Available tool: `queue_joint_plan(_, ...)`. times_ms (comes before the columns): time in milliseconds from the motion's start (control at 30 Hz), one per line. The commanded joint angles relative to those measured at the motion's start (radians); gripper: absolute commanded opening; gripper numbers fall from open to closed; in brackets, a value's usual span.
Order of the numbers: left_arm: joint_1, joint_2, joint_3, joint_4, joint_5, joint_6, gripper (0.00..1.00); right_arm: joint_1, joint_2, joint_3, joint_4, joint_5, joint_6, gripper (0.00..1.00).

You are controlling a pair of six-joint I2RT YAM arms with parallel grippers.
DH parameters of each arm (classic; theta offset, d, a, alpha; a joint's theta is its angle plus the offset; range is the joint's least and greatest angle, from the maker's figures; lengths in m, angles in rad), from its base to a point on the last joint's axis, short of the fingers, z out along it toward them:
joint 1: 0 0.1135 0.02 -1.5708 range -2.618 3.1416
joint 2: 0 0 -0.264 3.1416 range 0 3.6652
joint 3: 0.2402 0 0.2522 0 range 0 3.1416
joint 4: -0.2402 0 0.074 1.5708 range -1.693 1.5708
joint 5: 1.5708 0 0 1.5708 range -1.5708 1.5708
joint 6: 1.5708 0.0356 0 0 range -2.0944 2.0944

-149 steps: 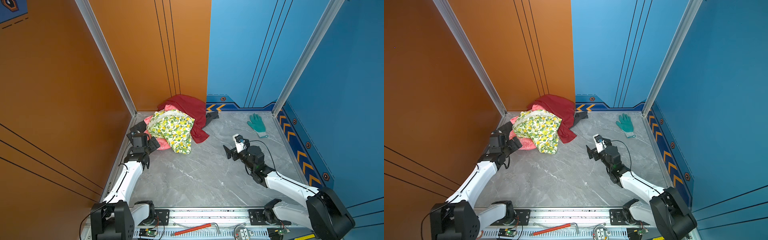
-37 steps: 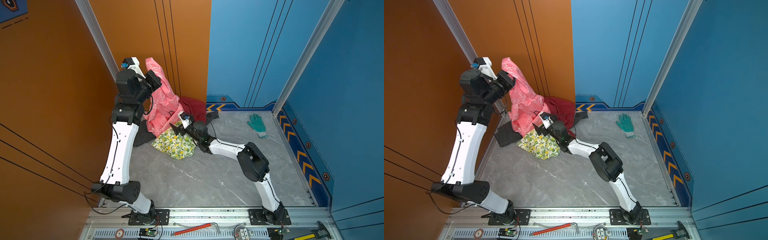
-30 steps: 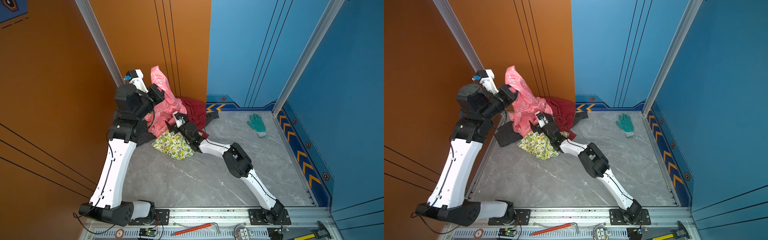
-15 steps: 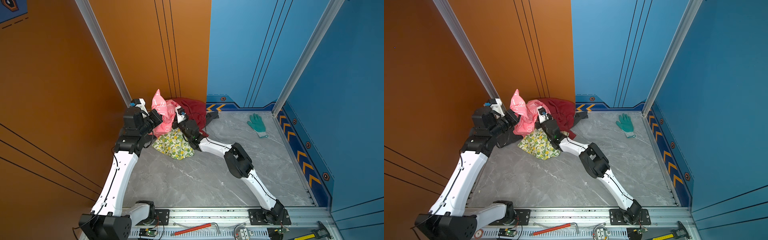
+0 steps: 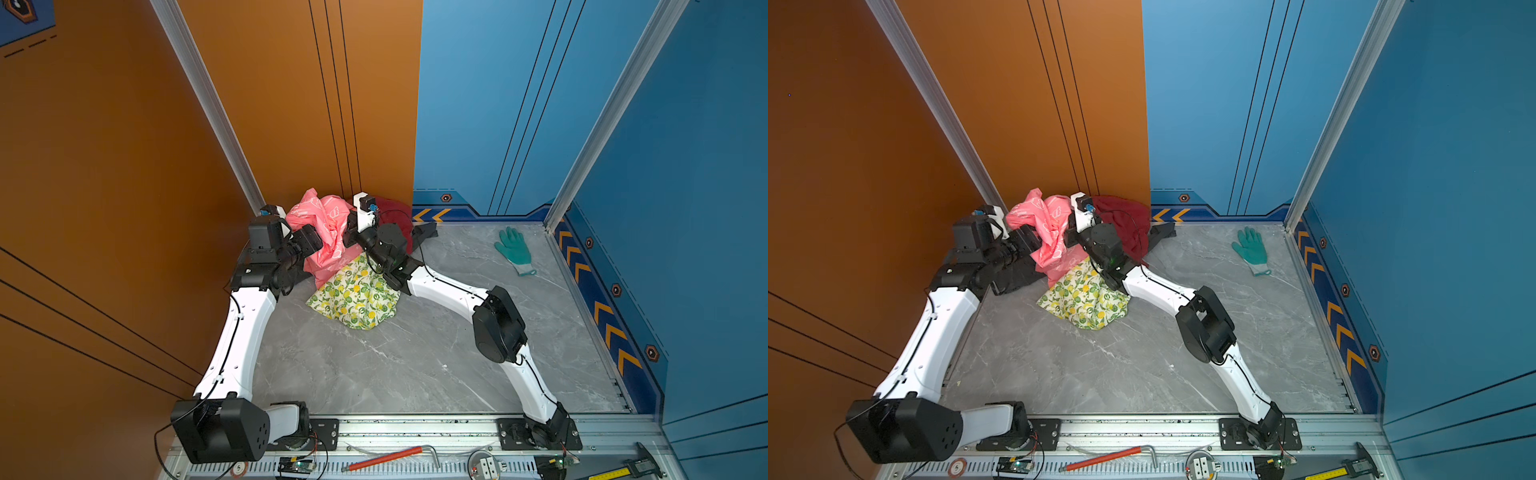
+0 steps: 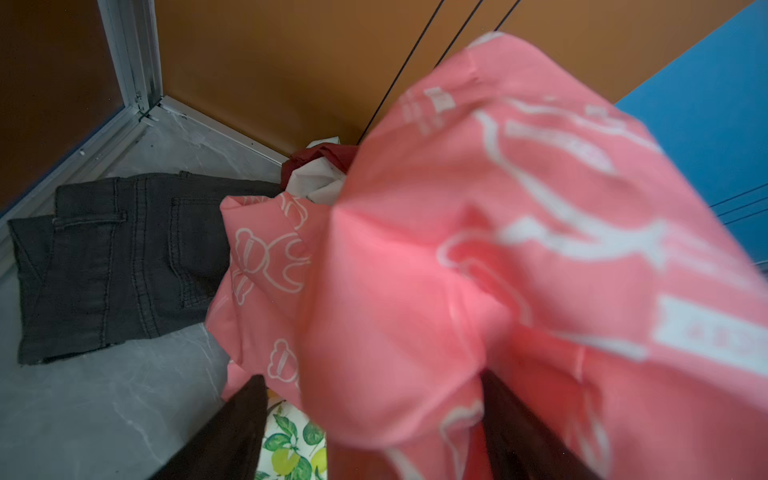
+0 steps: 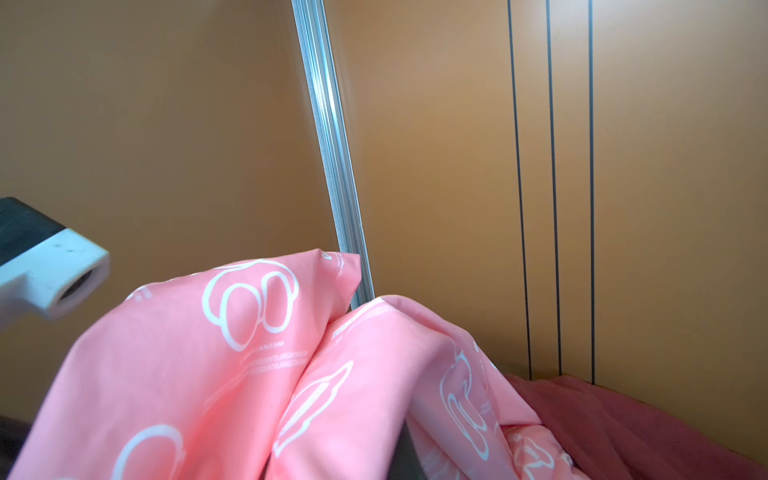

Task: Pick out a specific cloth from the pile
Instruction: 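Grasp the hanging pink cloth with the right gripper below the left gripper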

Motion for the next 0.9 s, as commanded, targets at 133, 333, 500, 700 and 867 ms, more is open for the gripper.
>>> queue_joint_plan(133,0.016,0.009,-0.05,0.081,0.165,0.224,0.92,-0.003,-0.051,0.154,-0.011,-0.041,0.047,0.0)
queue_joint_plan(333,0.027,0.076,-0.144,0.272,0.311,0.275,0.92,-0.012,-0.033,0.218,-0.042,-0.041,0.069,0.0)
queue_joint_plan(500,0.023,0.119,-0.235,0.452,0.378,0.334,0.92,-0.024,-0.034,0.23,-0.058,-0.037,0.078,0.0)
queue_joint_plan(700,-0.008,0.153,-0.388,0.827,0.429,0.3,0.93,-0.032,-0.031,0.236,-0.062,-0.035,0.08,0.0)
queue_joint_plan(867,-0.055,0.261,-0.385,0.995,0.436,0.245,0.94,-0.036,-0.034,0.238,-0.077,-0.037,0.088,0.0)
